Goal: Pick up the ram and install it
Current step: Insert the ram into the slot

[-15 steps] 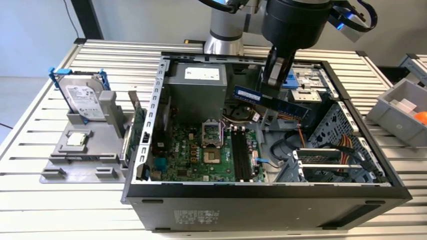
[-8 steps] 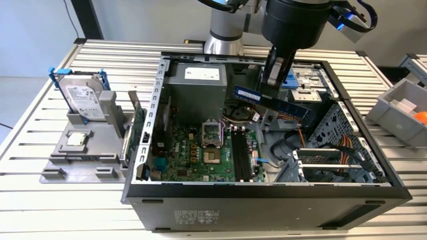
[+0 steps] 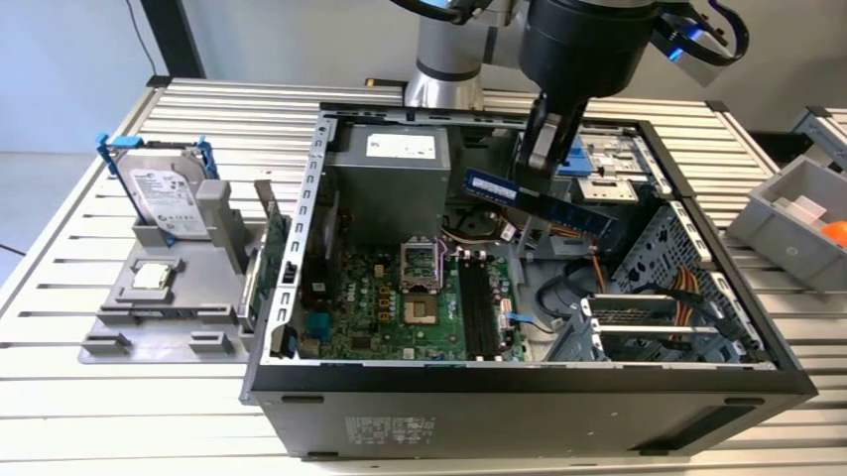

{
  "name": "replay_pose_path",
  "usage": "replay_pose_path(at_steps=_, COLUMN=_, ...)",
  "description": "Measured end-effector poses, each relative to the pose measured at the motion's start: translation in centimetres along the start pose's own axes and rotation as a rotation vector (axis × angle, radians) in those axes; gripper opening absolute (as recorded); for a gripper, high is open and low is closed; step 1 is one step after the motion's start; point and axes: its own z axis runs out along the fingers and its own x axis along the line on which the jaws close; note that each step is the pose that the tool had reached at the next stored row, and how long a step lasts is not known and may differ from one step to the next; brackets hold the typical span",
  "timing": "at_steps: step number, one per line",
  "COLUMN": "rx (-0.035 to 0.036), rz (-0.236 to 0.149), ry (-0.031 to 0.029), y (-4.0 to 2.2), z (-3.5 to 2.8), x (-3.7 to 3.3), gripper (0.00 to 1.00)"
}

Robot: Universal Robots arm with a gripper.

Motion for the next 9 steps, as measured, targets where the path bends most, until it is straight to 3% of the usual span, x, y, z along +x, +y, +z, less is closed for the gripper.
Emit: replay_pose_path(at_steps=9, rx=0.0004, rz=0.06, ry=0.0009, y=0.0, z=0.02, x=0.0, gripper=0.0)
